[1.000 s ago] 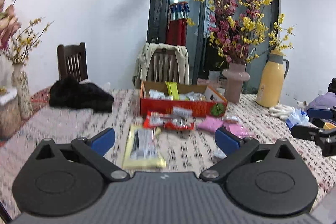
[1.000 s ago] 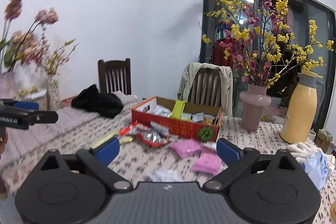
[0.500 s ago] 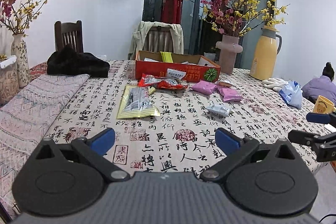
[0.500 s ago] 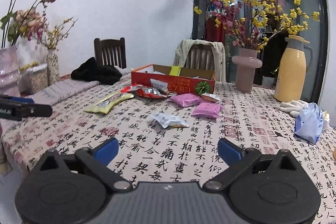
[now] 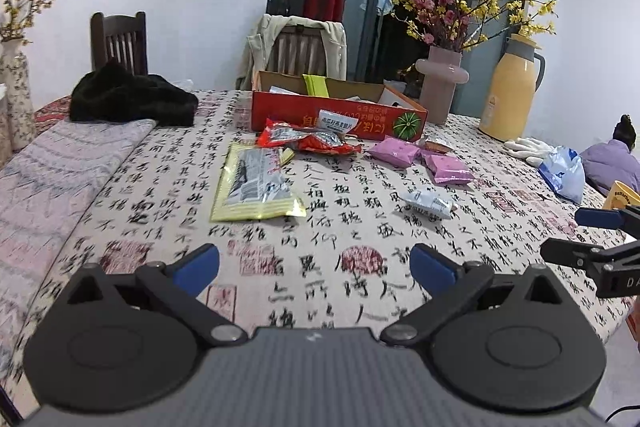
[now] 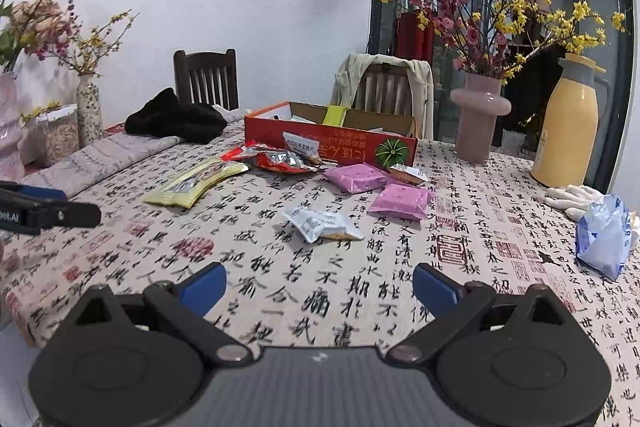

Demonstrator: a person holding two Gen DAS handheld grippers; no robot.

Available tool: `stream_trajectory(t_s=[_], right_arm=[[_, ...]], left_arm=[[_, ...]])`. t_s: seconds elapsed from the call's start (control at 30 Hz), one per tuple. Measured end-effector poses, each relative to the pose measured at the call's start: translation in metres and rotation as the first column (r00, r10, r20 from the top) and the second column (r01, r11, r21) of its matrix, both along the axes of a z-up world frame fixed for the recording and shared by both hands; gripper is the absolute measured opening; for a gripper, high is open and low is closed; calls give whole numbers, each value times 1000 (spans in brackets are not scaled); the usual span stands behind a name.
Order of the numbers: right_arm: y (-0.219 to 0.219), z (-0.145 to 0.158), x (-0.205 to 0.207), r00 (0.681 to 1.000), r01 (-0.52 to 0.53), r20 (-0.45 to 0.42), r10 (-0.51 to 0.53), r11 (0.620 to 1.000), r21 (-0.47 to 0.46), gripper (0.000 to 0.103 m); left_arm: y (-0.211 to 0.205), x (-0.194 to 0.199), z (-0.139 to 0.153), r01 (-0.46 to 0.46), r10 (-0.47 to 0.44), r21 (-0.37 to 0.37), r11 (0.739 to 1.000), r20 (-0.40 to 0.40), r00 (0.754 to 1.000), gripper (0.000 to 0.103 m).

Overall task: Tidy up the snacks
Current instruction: 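Grasp a white packet with the right tool while the left tool grasps a small white packet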

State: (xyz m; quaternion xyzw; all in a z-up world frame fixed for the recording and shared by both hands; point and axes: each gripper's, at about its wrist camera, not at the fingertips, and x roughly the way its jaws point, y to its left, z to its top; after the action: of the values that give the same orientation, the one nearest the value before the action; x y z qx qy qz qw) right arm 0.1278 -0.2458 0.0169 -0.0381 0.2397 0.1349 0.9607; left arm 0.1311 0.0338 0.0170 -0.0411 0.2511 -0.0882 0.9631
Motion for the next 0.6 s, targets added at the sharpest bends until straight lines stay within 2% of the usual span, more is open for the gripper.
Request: stream_trajectory(t_s=[0.13,0.2,0.4,0.5,0.6], right_arm=[[0,-2,31,997,14,-73,-11,999,49,97],[3,-6,50,992,34,-127,-25,997,64,92],[16,-19,109,968,73,-250,-35,986,147,90],[30,-26,138,954,95,-295,-50,985,143,90],[46,-33,169,943,111,-326,-64,986,125,87]], left_arm=[[1,23,-1,3,-3,-19,1000,-12,1000,103],[4,38,-3,-4,3,-23,1000,-38,999,103],[23,76,-11,-13,9,-42,999,-78,997,103],[31,95,-11,-22,17,-55,998,-91,996,103],[33,114,-9,-26,24,-25,999,-91,996,103]])
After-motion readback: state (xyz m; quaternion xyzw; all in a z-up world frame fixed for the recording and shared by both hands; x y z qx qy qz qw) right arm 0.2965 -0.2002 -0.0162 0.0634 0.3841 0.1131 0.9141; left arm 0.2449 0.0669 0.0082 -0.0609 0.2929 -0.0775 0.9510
